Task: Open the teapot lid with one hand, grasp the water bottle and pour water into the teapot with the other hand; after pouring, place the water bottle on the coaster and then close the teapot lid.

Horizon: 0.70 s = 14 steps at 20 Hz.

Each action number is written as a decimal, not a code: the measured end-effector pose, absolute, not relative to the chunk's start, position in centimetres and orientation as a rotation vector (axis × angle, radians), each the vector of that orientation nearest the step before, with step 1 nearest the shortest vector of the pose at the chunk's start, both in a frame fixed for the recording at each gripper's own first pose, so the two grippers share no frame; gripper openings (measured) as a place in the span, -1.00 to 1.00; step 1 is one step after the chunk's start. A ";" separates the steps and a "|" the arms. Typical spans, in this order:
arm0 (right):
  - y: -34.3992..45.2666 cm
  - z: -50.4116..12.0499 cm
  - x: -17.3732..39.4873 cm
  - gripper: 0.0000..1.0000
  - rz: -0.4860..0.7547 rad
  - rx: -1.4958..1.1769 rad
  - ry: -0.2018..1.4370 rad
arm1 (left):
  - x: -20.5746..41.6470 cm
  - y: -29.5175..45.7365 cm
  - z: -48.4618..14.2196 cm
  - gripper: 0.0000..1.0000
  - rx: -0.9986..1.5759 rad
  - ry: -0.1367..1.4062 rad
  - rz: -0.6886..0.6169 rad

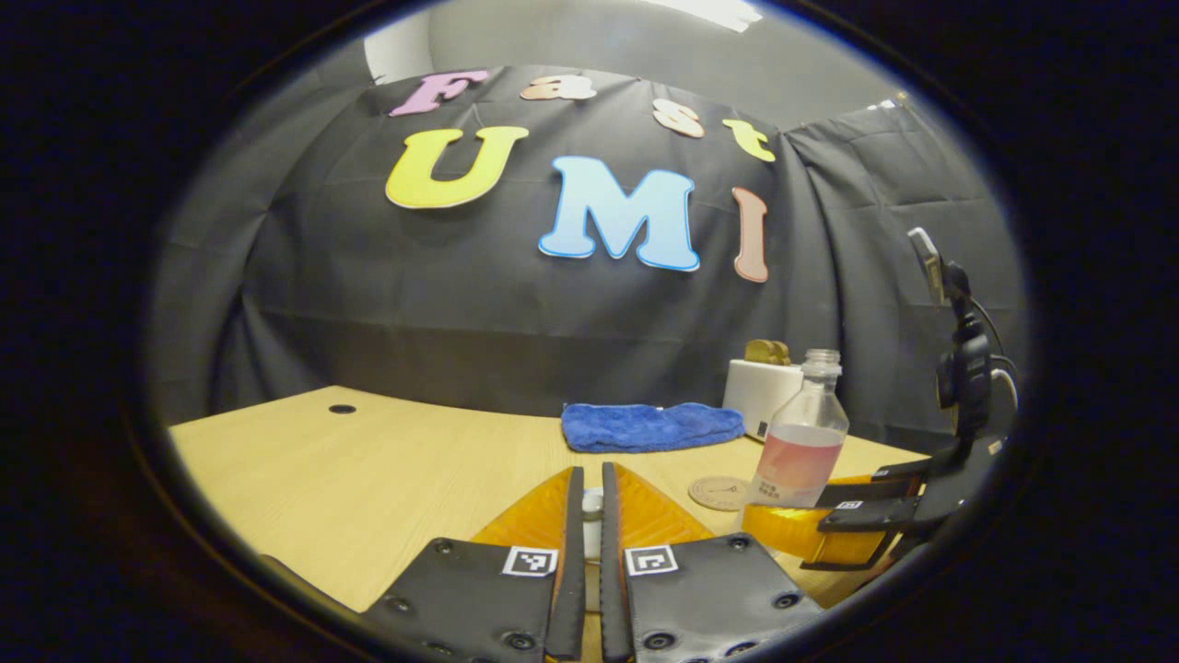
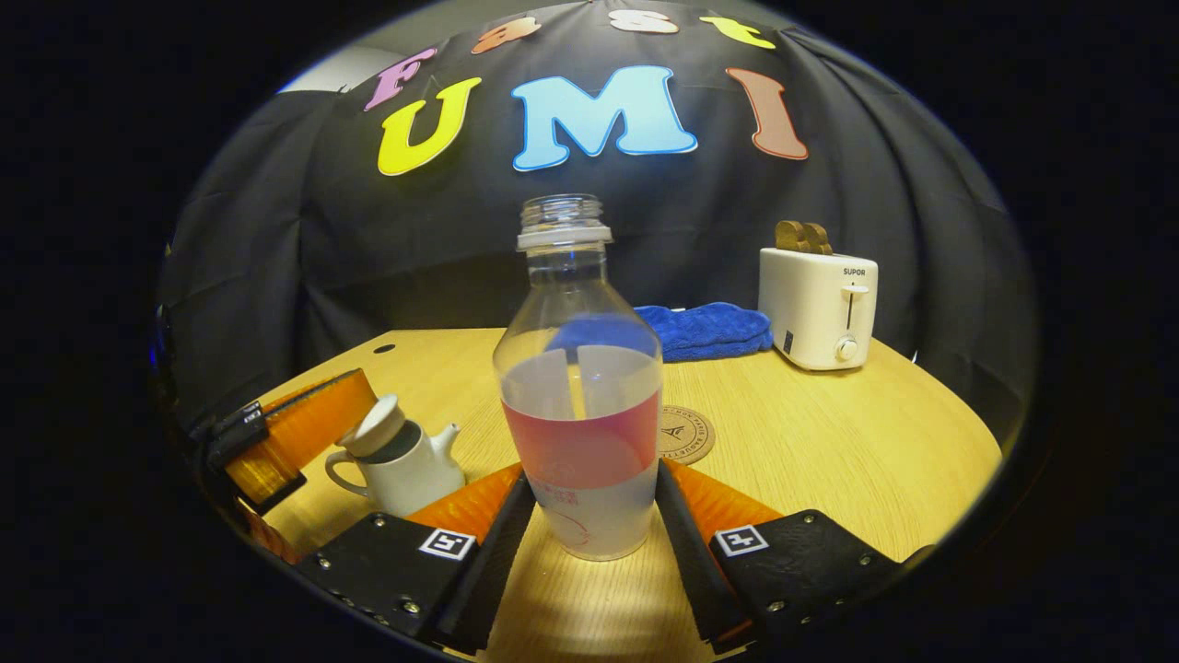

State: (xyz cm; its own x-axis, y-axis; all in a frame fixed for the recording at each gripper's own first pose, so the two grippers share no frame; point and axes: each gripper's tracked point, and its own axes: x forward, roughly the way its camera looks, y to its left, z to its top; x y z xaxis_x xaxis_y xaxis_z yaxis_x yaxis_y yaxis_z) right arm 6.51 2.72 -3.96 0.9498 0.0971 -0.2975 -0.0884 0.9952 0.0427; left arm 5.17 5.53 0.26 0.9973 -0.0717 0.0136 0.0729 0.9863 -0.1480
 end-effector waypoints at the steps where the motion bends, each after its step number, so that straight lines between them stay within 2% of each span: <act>1: 2.8 -4.1 6.4 0.59 0.082 0.003 0.302 | 4.9 5.9 0.5 -0.75 -0.160 -0.021 -0.068; 3: 3.0 -4.0 6.3 0.59 0.075 -0.039 0.293 | 4.4 6.7 1.2 -0.75 -0.183 -0.045 -0.063; 4: 3.2 -4.0 6.4 0.52 0.079 -0.043 0.296 | 4.2 7.0 1.7 -0.72 -0.193 -0.058 -0.062; 8: 3.1 -3.9 6.5 0.53 0.084 -0.055 0.296 | 3.2 8.3 1.9 -0.74 -0.200 -0.073 -0.058; 10: 2.0 -3.6 6.7 0.47 0.039 -0.151 0.285 | 2.9 8.8 1.7 -0.75 -0.203 -0.065 -0.058; 14: 1.1 -3.4 6.3 0.48 -0.009 -0.387 0.264 | 2.4 9.7 1.0 -0.74 -0.210 -0.042 -0.055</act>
